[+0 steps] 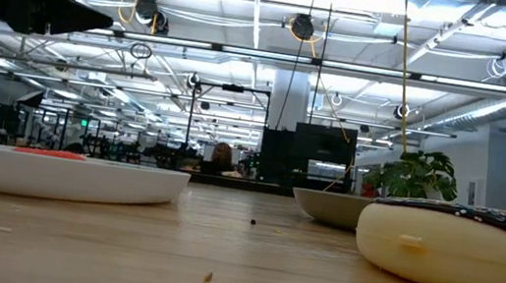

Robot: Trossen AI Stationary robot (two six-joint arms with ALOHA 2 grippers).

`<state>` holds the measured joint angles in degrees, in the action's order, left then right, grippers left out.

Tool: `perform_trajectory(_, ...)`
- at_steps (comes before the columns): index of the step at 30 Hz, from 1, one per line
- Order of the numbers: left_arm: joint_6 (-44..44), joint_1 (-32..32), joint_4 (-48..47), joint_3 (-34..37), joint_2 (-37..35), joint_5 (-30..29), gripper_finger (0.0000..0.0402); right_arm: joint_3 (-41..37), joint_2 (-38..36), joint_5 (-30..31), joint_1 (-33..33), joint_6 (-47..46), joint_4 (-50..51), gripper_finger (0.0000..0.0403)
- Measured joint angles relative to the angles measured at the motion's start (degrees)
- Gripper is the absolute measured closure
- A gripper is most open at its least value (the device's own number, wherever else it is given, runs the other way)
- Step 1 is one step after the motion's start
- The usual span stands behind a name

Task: Pick & Place donuts
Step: Put the large blue donut on the gray plate

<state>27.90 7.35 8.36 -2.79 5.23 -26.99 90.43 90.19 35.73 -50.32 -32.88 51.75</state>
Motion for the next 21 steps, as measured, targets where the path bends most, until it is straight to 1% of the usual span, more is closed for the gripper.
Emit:
perform_trajectory(3,-0.07,0.0,0.02,0.0,0.0,-0.16,0.0379,-0.07,1.63,0.0,-0.48,-7.03,1.85,0.0403)
perform_trajectory(4,-0.08,0.0,0.08,0.0,0.0,-0.3,0.0382,-0.07,2.39,-0.93,-0.13,-8.5,1.64,0.0403)
perform_trajectory(6,-0.81,0.0,0.61,0.0,0.0,-0.43,0.039,0.1,4.47,-5.53,1.29,-10.07,1.26,0.0403)
perform_trajectory(9,-1.16,0.0,0.6,0.0,0.0,-0.35,0.0398,2.17,7.96,-13.53,3.27,-13.49,3.68,0.0403)
perform_trajectory(12,-1.38,0.0,0.41,0.0,0.0,-0.48,0.0389,3.9,10.64,-20.01,4.69,-17.11,7.13,0.0403)
perform_trajectory(15,-1.44,0.0,0.49,0.0,0.0,-0.14,0.0374,3.89,13.23,-24.23,5.53,-17.84,8.09,0.0403)
perform_trajectory(17,-1.42,0.0,0.2,0.0,0.0,-0.06,0.037,3.89,14.56,-25.64,5.74,-18.82,8.16,0.0403)
perform_trajectory(21,-1.63,0.0,-1.04,0.0,0.02,-0.06,0.0376,3.88,15.72,-25.83,6.5,-23.27,9.83,0.0403)
